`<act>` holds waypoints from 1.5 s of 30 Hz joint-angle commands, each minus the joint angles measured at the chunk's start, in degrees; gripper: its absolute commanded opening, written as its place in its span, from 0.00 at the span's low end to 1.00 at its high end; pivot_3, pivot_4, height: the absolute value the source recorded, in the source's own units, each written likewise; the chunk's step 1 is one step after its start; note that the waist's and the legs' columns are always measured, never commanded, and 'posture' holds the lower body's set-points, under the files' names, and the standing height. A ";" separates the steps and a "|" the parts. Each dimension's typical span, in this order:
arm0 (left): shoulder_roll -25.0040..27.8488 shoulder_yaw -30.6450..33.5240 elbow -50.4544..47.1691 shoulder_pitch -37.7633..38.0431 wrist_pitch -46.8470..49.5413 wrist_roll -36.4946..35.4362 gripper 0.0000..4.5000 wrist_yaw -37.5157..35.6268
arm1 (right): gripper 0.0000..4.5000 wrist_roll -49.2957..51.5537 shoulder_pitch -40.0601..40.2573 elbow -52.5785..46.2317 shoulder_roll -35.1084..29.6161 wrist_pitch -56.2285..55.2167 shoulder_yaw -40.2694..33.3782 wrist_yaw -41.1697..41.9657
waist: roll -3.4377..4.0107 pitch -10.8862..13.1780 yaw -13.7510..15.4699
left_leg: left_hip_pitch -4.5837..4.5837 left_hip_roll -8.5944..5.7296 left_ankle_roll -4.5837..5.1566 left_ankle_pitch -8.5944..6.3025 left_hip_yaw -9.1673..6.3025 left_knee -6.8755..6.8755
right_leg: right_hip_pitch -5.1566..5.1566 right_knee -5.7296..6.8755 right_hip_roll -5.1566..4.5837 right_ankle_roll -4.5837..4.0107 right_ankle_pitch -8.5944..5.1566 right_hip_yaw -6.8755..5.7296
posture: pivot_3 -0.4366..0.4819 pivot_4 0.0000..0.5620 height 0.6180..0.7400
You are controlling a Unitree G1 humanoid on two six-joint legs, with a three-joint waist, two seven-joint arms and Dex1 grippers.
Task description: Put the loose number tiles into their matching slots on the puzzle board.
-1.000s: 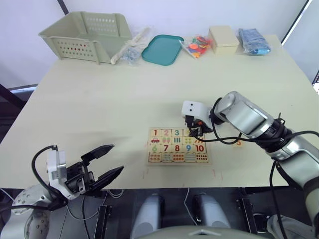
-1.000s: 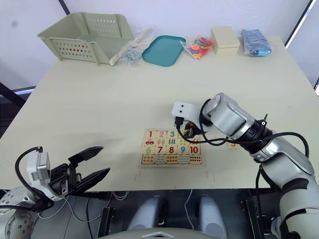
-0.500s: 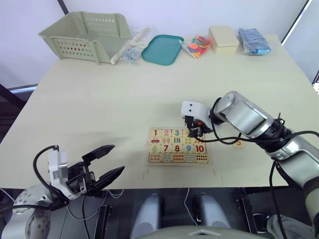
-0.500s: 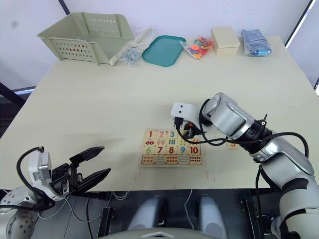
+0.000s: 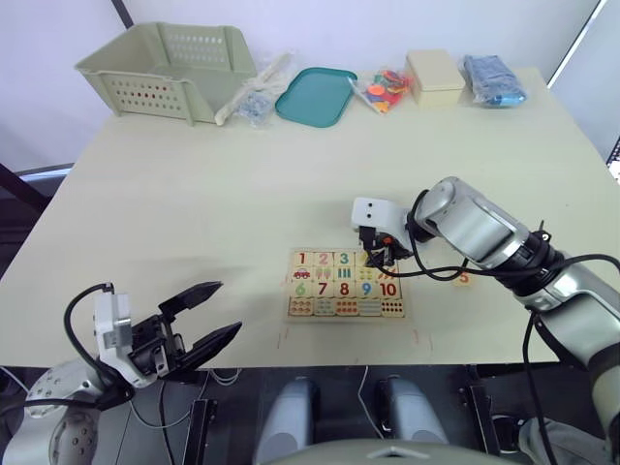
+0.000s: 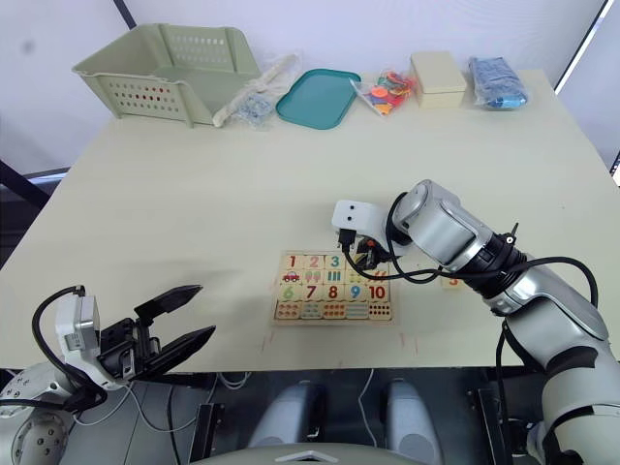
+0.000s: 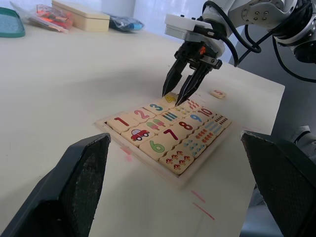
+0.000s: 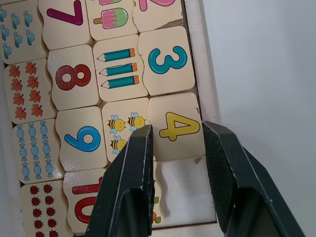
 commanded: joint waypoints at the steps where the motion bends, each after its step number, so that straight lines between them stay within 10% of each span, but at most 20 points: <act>1: -0.04 0.57 -2.32 0.40 -0.94 -0.36 1.00 -0.06 | 0.20 -0.55 -0.51 -0.51 -0.03 -0.39 -0.18 0.73 | 0.00 0.00 0.01 | 0.00 0.00 0.00 0.00 0.00 0.00 | 0.00 0.00 0.00 0.00 0.00 0.00 | 0.48 0.27 1.00; 45: -0.80 -0.21 -1.68 0.55 -2.26 0.12 1.00 -0.21 | 0.20 -1.08 -1.31 -1.09 -0.19 0.52 -0.51 1.53 | 0.00 0.00 0.02 | 0.00 0.00 0.00 0.00 0.00 -0.03 | 0.00 -0.02 -0.04 -0.06 -0.04 -0.01 | 0.48 0.27 1.00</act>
